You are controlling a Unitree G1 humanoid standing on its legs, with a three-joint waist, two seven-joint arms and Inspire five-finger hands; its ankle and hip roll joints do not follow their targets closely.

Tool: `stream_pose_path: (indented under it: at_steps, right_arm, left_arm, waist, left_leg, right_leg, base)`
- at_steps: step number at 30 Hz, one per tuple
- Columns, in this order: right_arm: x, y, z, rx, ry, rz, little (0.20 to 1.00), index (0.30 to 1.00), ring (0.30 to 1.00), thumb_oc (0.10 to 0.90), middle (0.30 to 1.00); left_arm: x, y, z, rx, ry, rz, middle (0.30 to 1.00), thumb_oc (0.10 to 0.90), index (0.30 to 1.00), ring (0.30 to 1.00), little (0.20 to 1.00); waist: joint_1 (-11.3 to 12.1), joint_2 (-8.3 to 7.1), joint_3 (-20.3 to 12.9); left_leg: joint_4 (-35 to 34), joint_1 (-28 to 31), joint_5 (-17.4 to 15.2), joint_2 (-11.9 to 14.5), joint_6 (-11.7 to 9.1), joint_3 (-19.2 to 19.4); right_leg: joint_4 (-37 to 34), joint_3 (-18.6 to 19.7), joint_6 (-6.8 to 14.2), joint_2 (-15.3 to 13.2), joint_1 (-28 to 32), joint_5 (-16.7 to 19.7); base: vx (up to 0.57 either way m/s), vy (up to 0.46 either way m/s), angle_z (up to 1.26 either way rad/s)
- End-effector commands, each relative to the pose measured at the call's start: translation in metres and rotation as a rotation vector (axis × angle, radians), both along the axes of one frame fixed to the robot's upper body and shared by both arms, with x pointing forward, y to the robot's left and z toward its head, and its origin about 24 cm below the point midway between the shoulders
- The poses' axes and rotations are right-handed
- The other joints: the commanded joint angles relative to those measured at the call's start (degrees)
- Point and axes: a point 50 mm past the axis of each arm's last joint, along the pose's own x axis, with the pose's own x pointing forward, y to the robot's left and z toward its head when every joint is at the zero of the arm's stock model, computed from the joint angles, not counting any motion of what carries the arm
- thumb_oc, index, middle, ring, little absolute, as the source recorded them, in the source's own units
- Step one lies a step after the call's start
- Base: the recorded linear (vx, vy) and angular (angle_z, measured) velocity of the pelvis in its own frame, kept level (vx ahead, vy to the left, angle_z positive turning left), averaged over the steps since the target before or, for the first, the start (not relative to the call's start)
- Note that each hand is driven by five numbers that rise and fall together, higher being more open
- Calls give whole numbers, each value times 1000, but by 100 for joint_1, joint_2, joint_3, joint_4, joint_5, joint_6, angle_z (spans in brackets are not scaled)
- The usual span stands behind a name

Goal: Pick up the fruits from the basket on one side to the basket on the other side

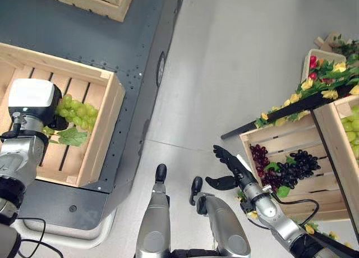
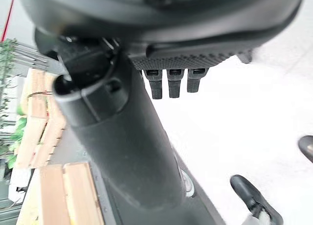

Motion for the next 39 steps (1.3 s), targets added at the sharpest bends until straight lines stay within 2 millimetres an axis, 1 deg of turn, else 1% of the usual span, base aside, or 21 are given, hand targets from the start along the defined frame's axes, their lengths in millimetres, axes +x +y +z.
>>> stream_pose_path:
  at_steps: [1, 4, 5, 7, 8, 10, 13, 14, 15, 16, 20, 23, 26, 27, 28, 30, 35, 37, 38, 39]
  right_arm:
    - [1, -13, 32, 65, -137, -2, 900, 900, 900, 800, 900]
    - [0, -16, 35, 86, -149, -6, 900, 900, 900, 800, 900]
    - [0, -15, 39, 99, -171, 7, 900, 900, 900, 800, 900]
    - [1, -13, 46, 118, -190, 14, 900, 900, 900, 800, 900]
    - [1, -13, 46, 118, -190, 15, 900, 900, 900, 800, 900]
    - [7, -7, 61, 173, -234, 31, 900, 900, 900, 800, 900]
    - [11, -2, 75, 222, -256, 72, 900, 900, 900, 800, 900]
    - [11, -1, 76, 237, -257, 81, 900, 900, 900, 800, 900]
    - [13, 4, 86, 309, -256, 106, 900, 900, 900, 800, 900]
    - [13, 5, 89, 332, -254, 125, 900, 900, 900, 800, 900]
    - [13, 15, 102, 379, -255, 189, 900, 900, 900, 800, 900]
    - [16, 25, 116, 431, -247, 253, 900, 900, 900, 800, 900]
    - [19, 33, 124, 485, -228, 293, 900, 900, 900, 800, 900]
    - [20, 43, 133, 529, -227, 335, 900, 900, 900, 800, 900]
    - [21, 42, 133, 529, -227, 335, 900, 900, 900, 800, 900]
    - [23, 53, 141, 561, -207, 376, 900, 900, 900, 800, 900]
    - [22, 74, 150, 621, -127, 490, 900, 900, 900, 800, 900]
    - [21, 77, 152, 628, -122, 510, 900, 900, 900, 800, 900]
    - [22, 85, 157, 633, -112, 530, 900, 900, 900, 800, 900]
    - [22, 85, 157, 634, -114, 529, 900, 900, 900, 800, 900]
  left_arm:
    - [-12, 9, 61, 102, -246, 29, 300, 400, 300, 300, 300]
    - [-17, 9, 64, 100, -202, 31, 300, 400, 300, 300, 300]
    - [-19, 9, 62, 105, -168, 35, 300, 400, 300, 300, 300]
    - [-22, 8, 58, 110, -146, 28, 300, 400, 300, 300, 300]
    - [-22, 8, 57, 110, -146, 29, 300, 400, 300, 300, 300]
    - [-21, 1, 55, 109, -131, -20, 300, 400, 300, 300, 300]
    - [-20, -11, 56, 116, -119, -85, 300, 400, 300, 300, 300]
    - [-20, -12, 55, 117, -122, -95, 300, 400, 300, 300, 300]
    - [-20, -21, 56, 126, -127, -151, 300, 400, 300, 300, 300]
    - [-22, -23, 57, 128, -135, -169, 300, 400, 300, 300, 300]
    - [-25, -35, 59, 138, -150, -241, 300, 400, 300, 300, 300]
    - [-26, -47, 60, 146, -161, -294, 300, 400, 300, 300, 300]
    - [-24, -57, 63, 150, -163, -329, 300, 400, 300, 300, 300]
    - [-23, -64, 63, 149, -165, -354, 300, 400, 300, 300, 300]
    - [-23, -64, 63, 149, -165, -354, 300, 400, 300, 300, 300]
    - [-21, -72, 66, 151, -168, -386, 300, 400, 300, 300, 300]
    - [-17, -90, 74, 150, -169, -449, 300, 400, 300, 300, 300]
    - [-16, -95, 76, 146, -169, -464, 300, 400, 300, 300, 300]
    - [-12, -105, 76, 63, -155, -521, 300, 400, 300, 300, 300]
    - [-11, -106, 76, 60, -154, -524, 300, 400, 300, 300, 300]
  waist:
    - [-124, 508, -646]
    - [-93, 627, -903]
    - [-53, 686, -1041]
    - [-19, 738, -1186]
    - [-27, 740, -1186]
    - [21, 848, -1491]
    - [82, 886, -1719]
    - [82, 890, -1740]
    - [130, 892, -1902]
    - [141, 892, -1949]
    - [212, 903, -2187]
    - [253, 904, -2344]
    - [277, 900, -2414]
    - [305, 892, -2467]
    - [306, 891, -2464]
    - [334, 877, -2523]
    - [362, 856, -2622]
    - [361, 849, -2639]
    - [362, 831, -2690]
    - [366, 828, -2691]
  left_leg:
    - [56, -3, -346, -681, 319, -116]
    - [-293, 215, -202, -677, 265, -230]
    - [-473, 325, -115, -672, 242, -297]
    - [-635, 420, -29, -673, 219, -361]
    - [-645, 427, -24, -672, 218, -362]
    - [-886, 598, 80, -656, 186, -452]
    - [-1022, 711, 129, -649, 177, -533]
    - [-1035, 721, 135, -648, 174, -539]
    - [-1013, 801, 81, -651, 195, -563]
    - [-1033, 842, 72, -649, 206, -572]
    - [-1082, 962, 42, -641, 225, -597]
    - [-1114, 1046, 18, -621, 234, -604]
    - [-1122, 1082, 4, -612, 227, -612]
    - [-1137, 1123, -9, -604, 226, -626]
    - [-1136, 1125, -9, -604, 226, -626]
    - [-1138, 1146, -26, -601, 227, -622]
    - [-1145, 1193, -51, -583, 234, -591]
    - [-1146, 1199, -51, -578, 235, -581]
    - [-1146, 1222, -69, -573, 235, -568]
    - [-1146, 1224, -71, -573, 236, -566]
  right_leg:
    - [-1098, -262, 154, 56, 737, 472]
    - [-1410, -270, 217, 37, 989, 578]
    - [-1534, -283, 255, 13, 1090, 638]
    - [-1663, -291, 296, -11, 1185, 714]
    - [-1671, -293, 296, -9, 1192, 718]
    - [-1852, -287, 329, -50, 1350, 802]
    - [-1958, -262, 335, -63, 1436, 842]
    - [-1972, -262, 337, -64, 1446, 850]
    - [-2054, -265, 340, -97, 1517, 878]
    - [-2080, -260, 339, -101, 1540, 888]
    - [-2190, -251, 361, -126, 1609, 944]
    - [-2237, -274, 362, -139, 1658, 951]
    - [-2283, -282, 359, -141, 1681, 972]
    - [-2342, -294, 358, -148, 1712, 997]
    - [-2345, -294, 358, -148, 1715, 999]
    - [-2361, -311, 359, -151, 1732, 1004]
    - [-2355, -341, 352, -146, 1751, 992]
    - [-2354, -348, 352, -146, 1756, 996]
    - [-2339, -373, 357, -142, 1761, 982]
    - [-2338, -373, 356, -142, 1762, 981]
  base:
    - [17, -42, 9]
    - [24, -45, 13]
    - [27, -48, 8]
    - [15, -46, 6]
    - [21, -49, 11]
    - [50, -52, 9]
    - [46, -42, 10]
    - [77, -63, 22]
    - [75, -61, 14]
    - [84, -60, 0]
    - [57, -39, 2]
    - [52, -40, 4]
    - [28, -40, 1]
    - [28, -48, 2]
    - [31, -48, 4]
    - [15, -38, 3]
    - [3, -13, 1]
    - [-1, -20, 1]
    - [-2, -36, 1]
    - [0, -37, 3]
